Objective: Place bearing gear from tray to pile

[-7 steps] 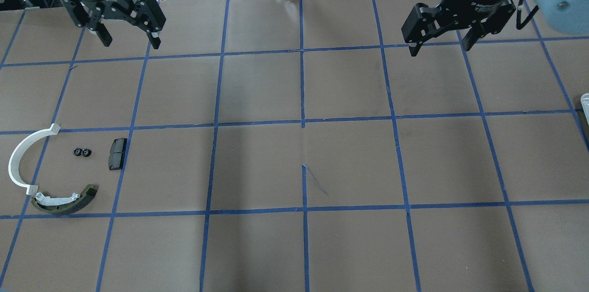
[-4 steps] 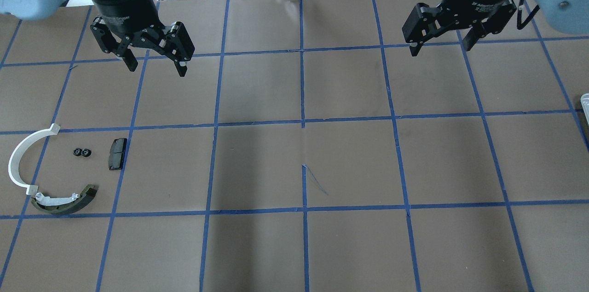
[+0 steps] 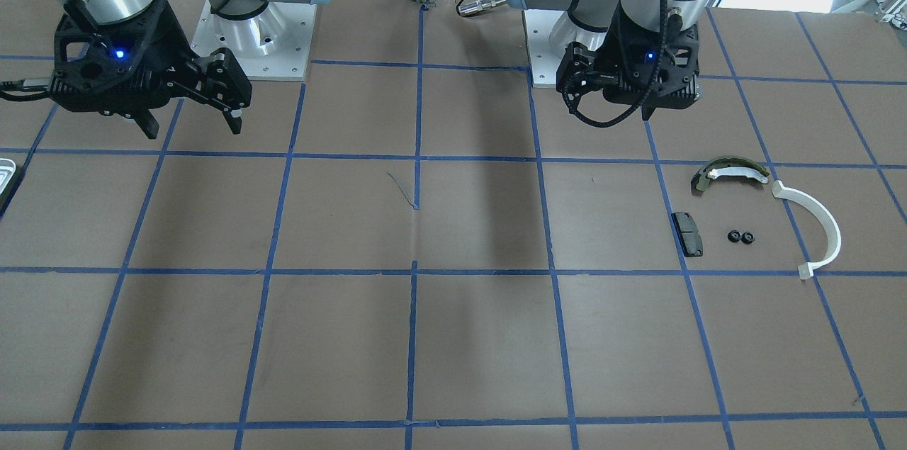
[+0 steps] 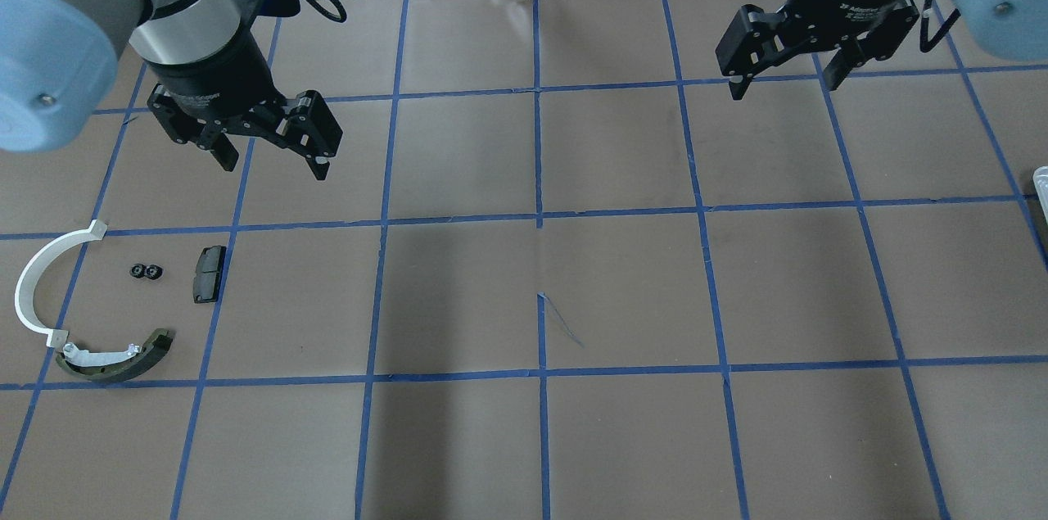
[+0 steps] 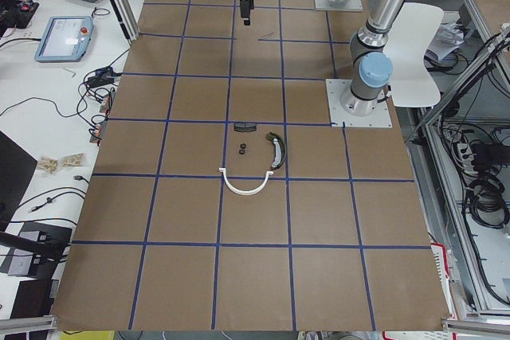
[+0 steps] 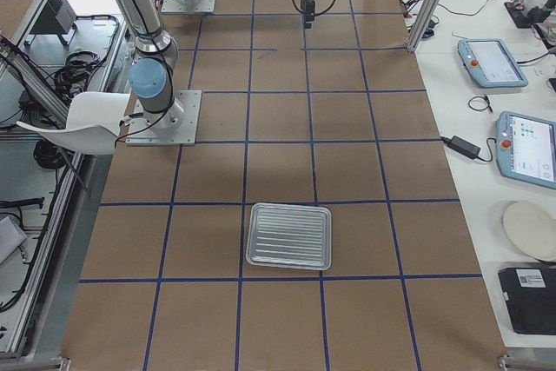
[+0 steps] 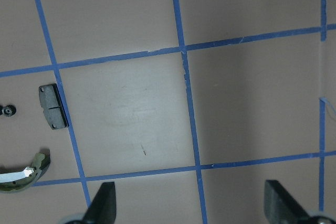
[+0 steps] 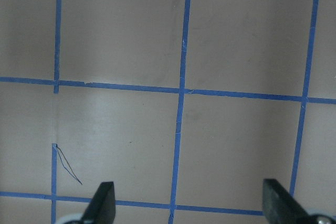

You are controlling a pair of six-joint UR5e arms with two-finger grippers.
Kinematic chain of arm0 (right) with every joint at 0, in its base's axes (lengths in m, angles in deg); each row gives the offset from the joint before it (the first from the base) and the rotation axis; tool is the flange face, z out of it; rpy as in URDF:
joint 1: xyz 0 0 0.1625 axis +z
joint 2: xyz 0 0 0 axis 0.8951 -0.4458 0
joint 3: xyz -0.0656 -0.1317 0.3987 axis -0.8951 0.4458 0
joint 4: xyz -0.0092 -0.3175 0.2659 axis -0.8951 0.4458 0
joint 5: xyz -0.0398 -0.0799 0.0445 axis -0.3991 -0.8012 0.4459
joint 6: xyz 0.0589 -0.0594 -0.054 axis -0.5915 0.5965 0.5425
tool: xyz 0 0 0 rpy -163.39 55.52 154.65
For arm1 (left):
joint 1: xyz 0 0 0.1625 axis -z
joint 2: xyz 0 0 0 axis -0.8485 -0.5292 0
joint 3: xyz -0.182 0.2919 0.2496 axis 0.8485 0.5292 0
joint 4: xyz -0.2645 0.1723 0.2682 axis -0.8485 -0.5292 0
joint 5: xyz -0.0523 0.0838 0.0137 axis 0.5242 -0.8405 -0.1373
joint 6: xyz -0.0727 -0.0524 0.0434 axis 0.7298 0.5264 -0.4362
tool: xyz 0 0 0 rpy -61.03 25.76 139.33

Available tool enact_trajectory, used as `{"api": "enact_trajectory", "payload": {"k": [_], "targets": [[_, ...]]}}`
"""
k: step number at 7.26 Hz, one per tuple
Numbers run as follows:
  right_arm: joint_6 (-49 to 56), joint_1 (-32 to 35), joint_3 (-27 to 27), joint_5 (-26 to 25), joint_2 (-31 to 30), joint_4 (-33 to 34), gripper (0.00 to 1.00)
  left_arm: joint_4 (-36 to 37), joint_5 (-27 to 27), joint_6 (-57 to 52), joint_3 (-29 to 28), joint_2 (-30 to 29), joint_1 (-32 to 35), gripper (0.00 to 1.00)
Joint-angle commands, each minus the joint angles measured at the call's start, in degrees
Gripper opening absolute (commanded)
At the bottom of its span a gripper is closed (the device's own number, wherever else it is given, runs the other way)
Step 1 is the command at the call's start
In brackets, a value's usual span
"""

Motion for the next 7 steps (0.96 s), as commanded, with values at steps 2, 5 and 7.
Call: {"api": "enact_trajectory", "payload": {"k": [2,5,7], "targets": [[0.0,0.0,0.0,0.0,0.1,0.0,1.0,5.2,2.7,-1.1,5.3,2.9,-0.3,1.0],[0.1,0.0,0.0,0.0,0.0,0.0,1.0,5.0,2.3,-3.5,5.5,3.9,-0.9,1.0],[0.1,0.0,0.0,0.0,0.1,0.0,1.0,4.0,2.0,-3.9,6.1,5.0,-1.3,1.0]]}}
